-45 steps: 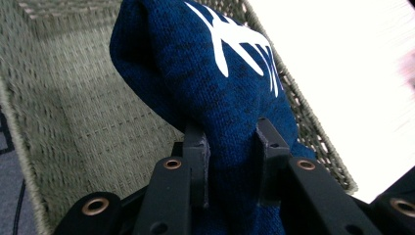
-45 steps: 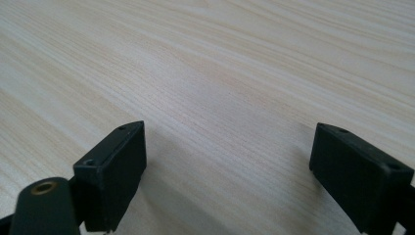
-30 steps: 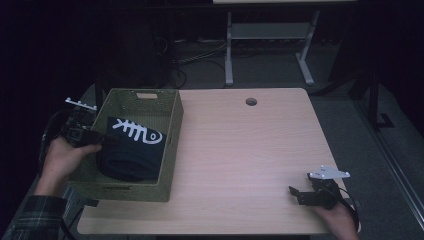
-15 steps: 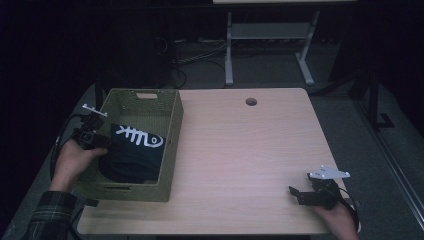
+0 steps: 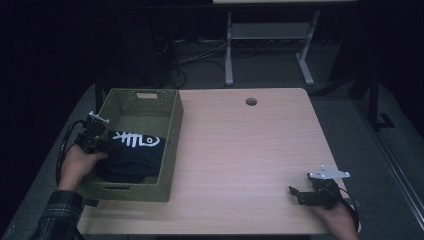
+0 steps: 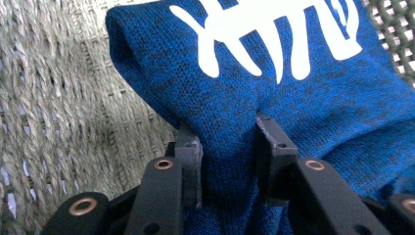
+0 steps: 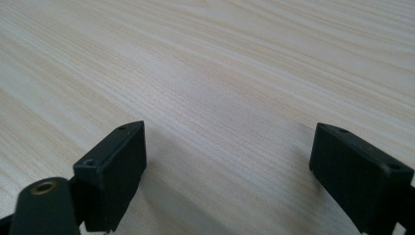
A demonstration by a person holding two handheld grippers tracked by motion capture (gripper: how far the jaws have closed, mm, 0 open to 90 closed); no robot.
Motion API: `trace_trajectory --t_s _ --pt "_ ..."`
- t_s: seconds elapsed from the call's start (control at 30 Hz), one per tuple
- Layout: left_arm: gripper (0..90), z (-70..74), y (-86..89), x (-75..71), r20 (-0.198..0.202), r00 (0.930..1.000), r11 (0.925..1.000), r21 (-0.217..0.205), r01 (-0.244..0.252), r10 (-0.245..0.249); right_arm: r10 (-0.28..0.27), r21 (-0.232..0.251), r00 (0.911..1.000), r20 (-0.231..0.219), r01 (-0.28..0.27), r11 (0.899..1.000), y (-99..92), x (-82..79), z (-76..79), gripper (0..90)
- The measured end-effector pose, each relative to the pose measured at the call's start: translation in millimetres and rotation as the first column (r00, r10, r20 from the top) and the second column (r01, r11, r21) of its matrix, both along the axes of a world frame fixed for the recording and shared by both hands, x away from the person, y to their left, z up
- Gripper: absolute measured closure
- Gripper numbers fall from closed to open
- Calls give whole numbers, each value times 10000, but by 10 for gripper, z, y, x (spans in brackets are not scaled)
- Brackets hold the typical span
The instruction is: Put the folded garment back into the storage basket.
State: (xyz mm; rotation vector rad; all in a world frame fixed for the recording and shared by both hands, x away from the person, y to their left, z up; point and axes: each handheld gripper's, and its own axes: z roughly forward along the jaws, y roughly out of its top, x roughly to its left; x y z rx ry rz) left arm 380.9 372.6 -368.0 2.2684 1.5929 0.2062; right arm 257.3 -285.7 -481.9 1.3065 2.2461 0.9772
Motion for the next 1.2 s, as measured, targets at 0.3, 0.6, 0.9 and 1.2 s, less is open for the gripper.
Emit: trace_trajectory --t_s 0.3,0.6,0.9,1.2 --pt "508 21 40 -7 115 9998 9994 325 -134 130 2 -2 10000 7 -2 10000 0 0 0 134" --pt "374 200 114 -84 806 9962 9993 148 -338 325 3 0 10000 3 -3 10000 0 0 0 134" --pt "248 337 -51 -148 1621 9866 9969 -709 331 -212 15 -13 10000 27 -15 10000 -2 1 -1 134" --pt "136 450 -340 -190 2566 9649 9863 -1360 929 -555 18 -15 10000 31 -18 10000 -2 2 -1 134"
